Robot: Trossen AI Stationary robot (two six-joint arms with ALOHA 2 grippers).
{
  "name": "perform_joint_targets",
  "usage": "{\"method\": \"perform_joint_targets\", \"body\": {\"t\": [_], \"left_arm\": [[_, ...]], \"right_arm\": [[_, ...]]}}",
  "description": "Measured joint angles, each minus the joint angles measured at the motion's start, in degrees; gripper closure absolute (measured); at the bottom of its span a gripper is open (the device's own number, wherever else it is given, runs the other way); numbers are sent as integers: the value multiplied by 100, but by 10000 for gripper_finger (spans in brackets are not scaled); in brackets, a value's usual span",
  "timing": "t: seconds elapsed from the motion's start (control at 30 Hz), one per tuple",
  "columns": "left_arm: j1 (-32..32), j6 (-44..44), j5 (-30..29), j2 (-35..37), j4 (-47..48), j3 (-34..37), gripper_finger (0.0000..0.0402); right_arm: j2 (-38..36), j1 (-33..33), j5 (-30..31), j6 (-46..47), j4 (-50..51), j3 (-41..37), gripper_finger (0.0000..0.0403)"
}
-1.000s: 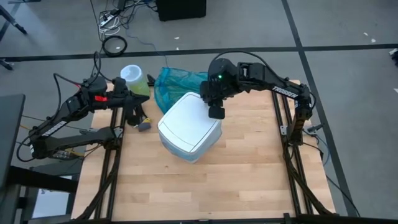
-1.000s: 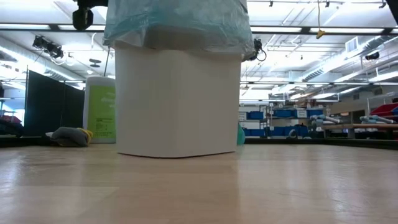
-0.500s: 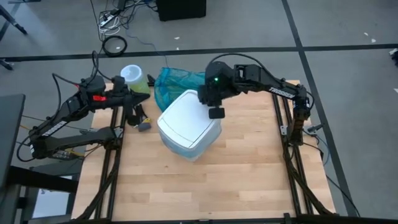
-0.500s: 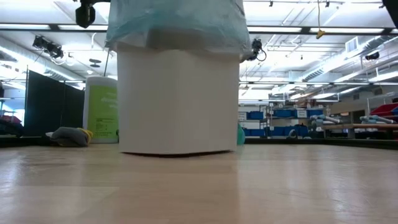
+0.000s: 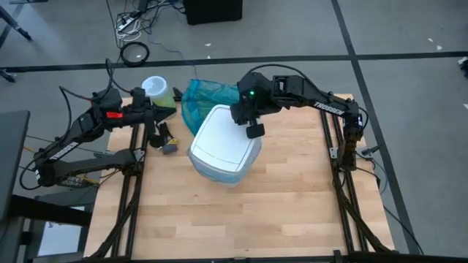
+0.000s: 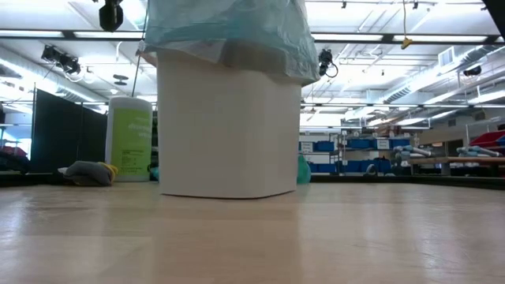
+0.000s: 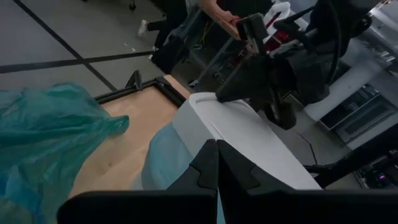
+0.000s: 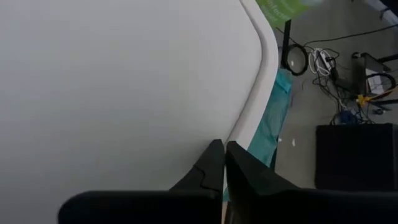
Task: Place trash/remove bag and relplace
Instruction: Remove the white trash lid from the white trash bin
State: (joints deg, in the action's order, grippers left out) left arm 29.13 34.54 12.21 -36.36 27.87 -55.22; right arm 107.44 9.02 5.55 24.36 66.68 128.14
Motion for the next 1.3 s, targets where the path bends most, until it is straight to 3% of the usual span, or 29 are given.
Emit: {"method": "perform_joint_targets", "body": {"t": [0.27,0.73,1.3], "left_arm": [[1,-2,0,0,-115,0,396],[0,-2,2,-2,-117,0,396],[-1,993,2,-2,-312,0,396]], "right_arm": [[2,-7,176,18,6,0,386],[9,20,495,179,-373,33,247],[7,150,333,1846,179,39,245]]}}
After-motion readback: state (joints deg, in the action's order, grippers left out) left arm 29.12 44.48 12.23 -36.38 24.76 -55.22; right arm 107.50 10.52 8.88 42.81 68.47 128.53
